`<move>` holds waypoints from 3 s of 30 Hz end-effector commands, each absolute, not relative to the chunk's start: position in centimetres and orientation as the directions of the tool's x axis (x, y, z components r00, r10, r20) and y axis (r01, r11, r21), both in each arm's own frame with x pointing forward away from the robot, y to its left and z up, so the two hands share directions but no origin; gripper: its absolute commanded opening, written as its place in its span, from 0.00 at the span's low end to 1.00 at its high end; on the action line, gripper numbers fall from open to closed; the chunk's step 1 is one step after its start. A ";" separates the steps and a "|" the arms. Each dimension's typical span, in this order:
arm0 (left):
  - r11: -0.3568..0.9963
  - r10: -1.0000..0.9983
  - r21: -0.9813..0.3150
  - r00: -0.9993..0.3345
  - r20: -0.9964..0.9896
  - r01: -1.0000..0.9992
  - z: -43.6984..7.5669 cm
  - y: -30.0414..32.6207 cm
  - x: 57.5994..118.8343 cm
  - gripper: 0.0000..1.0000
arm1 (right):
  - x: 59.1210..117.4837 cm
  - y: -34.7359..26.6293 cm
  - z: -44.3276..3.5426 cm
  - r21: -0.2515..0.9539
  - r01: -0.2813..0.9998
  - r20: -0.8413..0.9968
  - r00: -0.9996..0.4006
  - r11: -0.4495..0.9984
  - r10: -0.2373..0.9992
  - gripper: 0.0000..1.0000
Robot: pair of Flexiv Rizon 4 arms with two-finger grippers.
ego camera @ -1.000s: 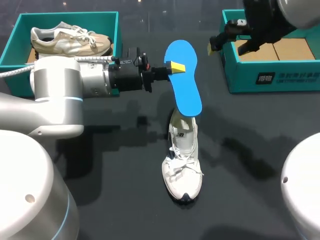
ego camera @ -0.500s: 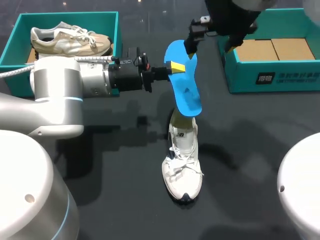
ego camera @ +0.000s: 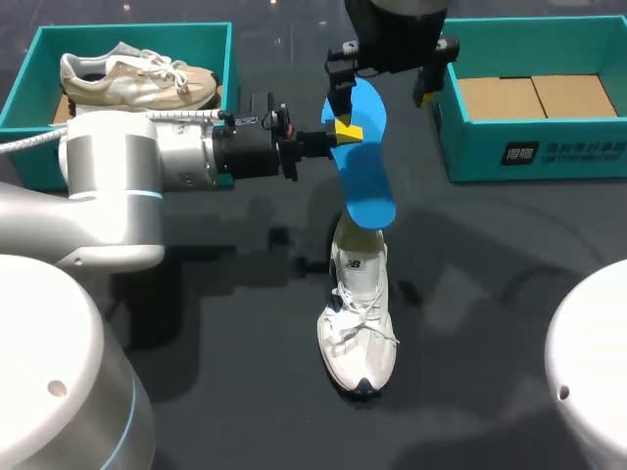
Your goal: Take the shoe out of the shoebox, open the shoe tongue, remove and reinsert the insole, then place the shoe into the shoebox
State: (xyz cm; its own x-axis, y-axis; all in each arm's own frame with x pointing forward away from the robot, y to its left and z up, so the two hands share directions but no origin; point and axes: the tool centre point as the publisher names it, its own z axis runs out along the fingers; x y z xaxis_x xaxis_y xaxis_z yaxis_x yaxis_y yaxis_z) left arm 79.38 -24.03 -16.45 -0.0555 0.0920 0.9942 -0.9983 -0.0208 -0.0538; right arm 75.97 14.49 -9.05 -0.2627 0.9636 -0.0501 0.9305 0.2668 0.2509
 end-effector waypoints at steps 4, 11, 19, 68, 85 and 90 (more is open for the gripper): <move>-0.023 0.091 -0.054 -0.056 0.994 -0.998 -16.5 -24.0 79.3 0.00 | 76.9 14.9 -9.2 0.179 0.950 -0.027 -0.256 0.256 0.966 1.00; -0.023 0.091 -0.054 -0.056 0.994 -0.998 -16.5 -24.0 79.3 0.00 | 77.1 13.6 -9.5 0.161 0.964 0.090 -0.230 0.214 0.969 1.00; -0.023 0.091 -0.054 -0.056 0.994 -0.998 -16.5 -24.0 79.3 0.00 | 77.2 11.8 -9.7 0.150 0.976 0.235 -0.188 0.156 0.954 1.00; -0.023 0.091 -0.054 -0.056 0.994 -0.998 -16.5 -24.0 79.3 0.00 | 77.1 8.3 -13.7 0.101 0.970 0.944 -0.023 -0.221 0.330 1.00; -0.023 0.091 -0.054 -0.056 0.994 -0.998 -16.5 -24.0 79.3 0.00 | 76.5 9.1 -16.3 0.055 0.963 0.975 0.005 -0.262 0.223 1.00; -0.023 0.091 -0.054 -0.056 0.994 -0.998 -16.5 -24.0 79.3 0.00 | 76.5 9.1 -16.6 0.043 0.962 0.978 0.014 -0.271 0.206 1.00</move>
State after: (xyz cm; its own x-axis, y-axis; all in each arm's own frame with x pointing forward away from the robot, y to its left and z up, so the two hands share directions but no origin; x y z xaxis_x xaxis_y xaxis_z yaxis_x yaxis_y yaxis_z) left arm 79.38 -24.06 -16.48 -0.0557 0.0927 0.9941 -0.9983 -0.0215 -0.0539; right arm 76.64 8.95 -16.22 0.0190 0.2223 0.9748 0.9634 -0.2648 0.0416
